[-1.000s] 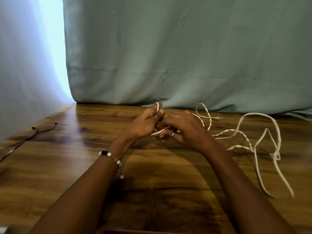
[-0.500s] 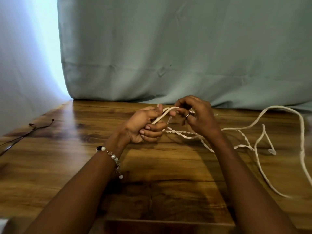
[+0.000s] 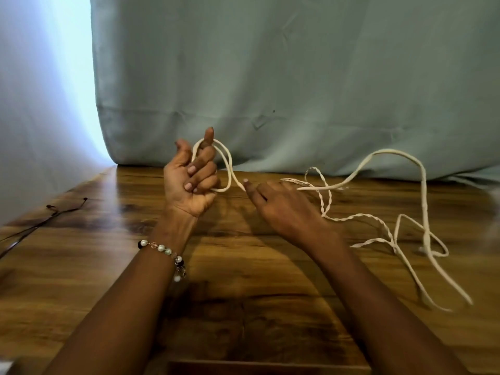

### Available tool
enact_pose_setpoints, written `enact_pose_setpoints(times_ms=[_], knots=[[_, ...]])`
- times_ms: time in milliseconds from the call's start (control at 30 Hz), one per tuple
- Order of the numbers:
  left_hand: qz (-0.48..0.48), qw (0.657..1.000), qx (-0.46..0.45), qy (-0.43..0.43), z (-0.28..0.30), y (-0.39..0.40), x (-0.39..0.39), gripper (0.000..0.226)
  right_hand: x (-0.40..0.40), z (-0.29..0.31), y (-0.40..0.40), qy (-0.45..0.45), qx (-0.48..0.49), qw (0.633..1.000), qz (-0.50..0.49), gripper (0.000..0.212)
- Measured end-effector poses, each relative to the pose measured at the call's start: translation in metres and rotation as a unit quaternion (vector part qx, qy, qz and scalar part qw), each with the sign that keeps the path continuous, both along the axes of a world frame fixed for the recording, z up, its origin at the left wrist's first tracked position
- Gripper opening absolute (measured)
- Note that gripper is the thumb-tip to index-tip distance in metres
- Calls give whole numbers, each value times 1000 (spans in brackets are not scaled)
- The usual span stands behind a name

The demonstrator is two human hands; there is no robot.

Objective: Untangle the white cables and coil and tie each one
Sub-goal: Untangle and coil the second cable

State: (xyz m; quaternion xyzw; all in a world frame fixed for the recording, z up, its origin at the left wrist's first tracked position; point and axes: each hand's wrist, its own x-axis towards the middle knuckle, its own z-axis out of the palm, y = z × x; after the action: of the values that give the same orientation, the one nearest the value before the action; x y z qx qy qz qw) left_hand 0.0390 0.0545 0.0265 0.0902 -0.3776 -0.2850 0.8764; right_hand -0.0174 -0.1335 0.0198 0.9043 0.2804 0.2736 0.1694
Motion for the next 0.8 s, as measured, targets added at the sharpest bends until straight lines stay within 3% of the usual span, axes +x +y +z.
enact_pose_setpoints(times_ms=[67, 133, 200, 267, 367, 467, 600, 667, 733, 800], knots=[[56, 998, -10, 19, 1, -2, 0, 50, 4, -8, 7, -29, 24, 997, 60, 55], [190, 980, 26, 42, 3, -8, -1, 35, 4, -12, 12, -11, 43, 994, 96, 66], [318, 943, 81, 53, 5, -17, -6, 27, -1, -11, 16, -6, 58, 992, 116, 53], [406, 902, 134, 65, 6, -28, -9, 26, -6, -11, 18, -47, 28, 989, 140, 23], [486, 836, 251, 33, 0, -40, -10, 16, -3, -12, 14, -21, 58, 982, 177, 28], [494, 789, 364, -23, -8, -45, -14, 3, -1, -7, 4, -5, 95, 976, 198, 30], [448, 701, 540, -125, -15, -49, -23, 8, -5, 5, -12, 30, 142, 968, 205, 32], [401, 666, 598, -194, -15, -49, -24, 22, -4, 10, -21, 41, 156, 967, 198, 33], [370, 670, 603, -224, -13, -46, -22, 34, -1, 13, -31, 31, 160, 967, 194, 30], [342, 702, 583, -222, -11, -40, -21, 25, 4, 17, -44, -13, 163, 972, 169, 26]])
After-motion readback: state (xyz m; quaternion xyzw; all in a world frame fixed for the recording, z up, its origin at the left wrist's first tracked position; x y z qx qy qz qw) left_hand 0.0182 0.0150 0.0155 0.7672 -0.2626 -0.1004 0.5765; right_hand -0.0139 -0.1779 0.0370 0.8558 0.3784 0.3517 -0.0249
